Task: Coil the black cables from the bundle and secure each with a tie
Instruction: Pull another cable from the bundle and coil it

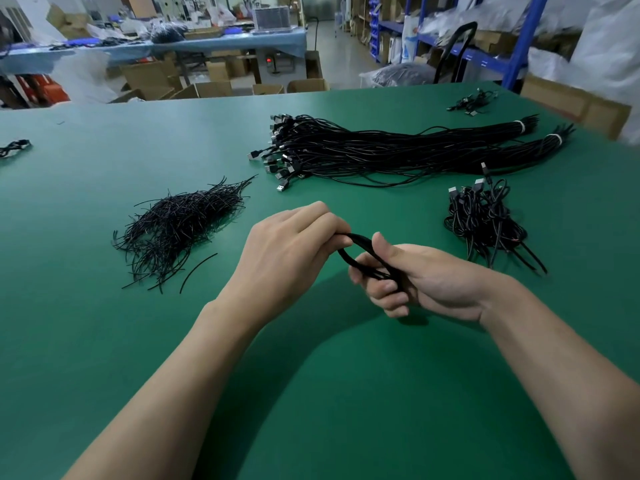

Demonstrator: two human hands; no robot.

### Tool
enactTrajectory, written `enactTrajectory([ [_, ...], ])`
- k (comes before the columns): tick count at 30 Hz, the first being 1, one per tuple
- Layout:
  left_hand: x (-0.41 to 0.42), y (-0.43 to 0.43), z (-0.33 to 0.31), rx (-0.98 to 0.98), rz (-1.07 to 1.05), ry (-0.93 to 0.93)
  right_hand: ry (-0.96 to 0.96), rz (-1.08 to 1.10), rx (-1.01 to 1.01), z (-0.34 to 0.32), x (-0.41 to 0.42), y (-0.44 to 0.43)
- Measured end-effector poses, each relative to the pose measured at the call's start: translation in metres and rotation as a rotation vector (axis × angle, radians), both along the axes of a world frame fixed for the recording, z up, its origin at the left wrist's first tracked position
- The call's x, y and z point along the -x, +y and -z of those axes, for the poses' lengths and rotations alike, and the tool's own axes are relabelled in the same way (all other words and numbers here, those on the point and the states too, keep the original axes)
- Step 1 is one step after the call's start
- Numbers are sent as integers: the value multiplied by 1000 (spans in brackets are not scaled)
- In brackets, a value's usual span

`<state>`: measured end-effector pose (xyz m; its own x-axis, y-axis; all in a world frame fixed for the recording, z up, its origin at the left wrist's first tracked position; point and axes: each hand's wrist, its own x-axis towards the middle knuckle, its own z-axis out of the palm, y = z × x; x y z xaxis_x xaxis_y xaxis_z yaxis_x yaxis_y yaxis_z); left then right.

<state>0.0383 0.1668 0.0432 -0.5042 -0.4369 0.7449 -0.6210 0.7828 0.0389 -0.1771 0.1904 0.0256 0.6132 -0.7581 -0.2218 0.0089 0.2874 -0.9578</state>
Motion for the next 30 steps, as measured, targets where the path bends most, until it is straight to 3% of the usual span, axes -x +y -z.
enactTrajectory([
  [7, -1, 0, 0, 25, 2, -17, 32, -86, 57, -2, -3, 1],
  [19, -1, -3, 6, -25, -40, -70, 181, 58, 239, 0, -8, 2],
  [21, -4, -6, 5, -37, -30, -138, 282, 92, 346, 2, -9, 0],
  [25, -6, -12, 3, 23, -127, -381, 743, 237, 696, 10, -11, -4],
  [27, 0, -11, 10, 76, -188, -479, 700, 303, 672, 14, -11, -7],
  [30, 6, -13, 23, 143, -166, -546, 435, 303, 434, 14, -10, -10],
])
